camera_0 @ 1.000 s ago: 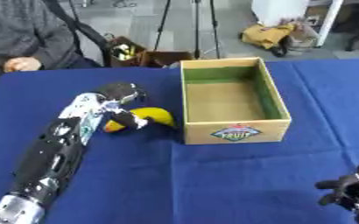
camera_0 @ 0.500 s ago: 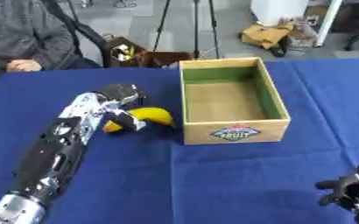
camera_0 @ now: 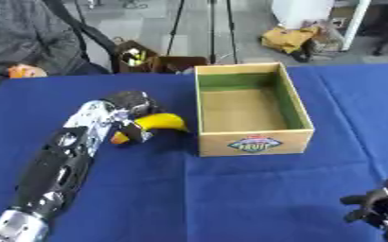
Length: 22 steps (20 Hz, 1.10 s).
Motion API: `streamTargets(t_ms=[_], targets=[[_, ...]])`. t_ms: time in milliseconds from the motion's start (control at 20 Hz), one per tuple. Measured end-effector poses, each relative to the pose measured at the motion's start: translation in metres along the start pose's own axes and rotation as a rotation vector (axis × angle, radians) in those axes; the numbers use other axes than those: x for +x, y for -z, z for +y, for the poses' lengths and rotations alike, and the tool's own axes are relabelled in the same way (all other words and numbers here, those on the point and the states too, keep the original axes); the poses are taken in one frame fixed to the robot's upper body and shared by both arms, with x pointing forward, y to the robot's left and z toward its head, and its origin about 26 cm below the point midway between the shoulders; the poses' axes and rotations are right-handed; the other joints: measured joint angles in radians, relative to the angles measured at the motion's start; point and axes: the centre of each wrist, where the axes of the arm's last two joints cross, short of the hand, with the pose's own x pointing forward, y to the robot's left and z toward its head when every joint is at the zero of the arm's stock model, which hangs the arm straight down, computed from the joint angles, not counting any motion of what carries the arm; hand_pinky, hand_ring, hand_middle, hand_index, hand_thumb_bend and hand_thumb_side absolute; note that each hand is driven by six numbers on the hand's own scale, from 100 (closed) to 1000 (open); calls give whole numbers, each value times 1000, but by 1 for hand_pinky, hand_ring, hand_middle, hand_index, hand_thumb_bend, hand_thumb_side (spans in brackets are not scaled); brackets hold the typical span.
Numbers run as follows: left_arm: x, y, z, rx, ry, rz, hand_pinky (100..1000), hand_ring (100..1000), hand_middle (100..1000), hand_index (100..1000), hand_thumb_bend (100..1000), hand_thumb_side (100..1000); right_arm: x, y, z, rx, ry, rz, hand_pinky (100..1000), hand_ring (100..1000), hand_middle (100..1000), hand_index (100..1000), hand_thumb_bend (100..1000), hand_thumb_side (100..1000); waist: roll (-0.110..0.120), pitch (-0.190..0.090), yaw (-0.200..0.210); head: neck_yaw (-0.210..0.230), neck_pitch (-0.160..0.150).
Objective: Pick up objects on the table and place them in the box.
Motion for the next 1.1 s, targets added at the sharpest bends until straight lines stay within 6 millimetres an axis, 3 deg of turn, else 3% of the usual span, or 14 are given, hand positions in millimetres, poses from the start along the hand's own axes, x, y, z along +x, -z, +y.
streamTargets(t_ms=[250,600,950,1100], targets=[[0,0,0,8,-13,-2,604,359,325,679,100,169,0,0,0,0,0,1,534,682,399,535,100,799,-1,0,1,0,0],[-1,-3,8,40,-39,-12,578,332,288,646,100,166,-1,0,0,-1,0,2,534,682,399,535,100,799,-1,0,3,0,0],[-9,-13,28,102,-60,-4,576,326,278,641,100,151,-1,0,0,-1,1,2,534,682,400,535,100,798,0,-2,5,-1,0],[-13,-18,51,155,-51,-4,580,325,275,641,100,141,-1,0,0,-1,1,3,535,682,400,535,100,798,1,-4,5,-2,0]])
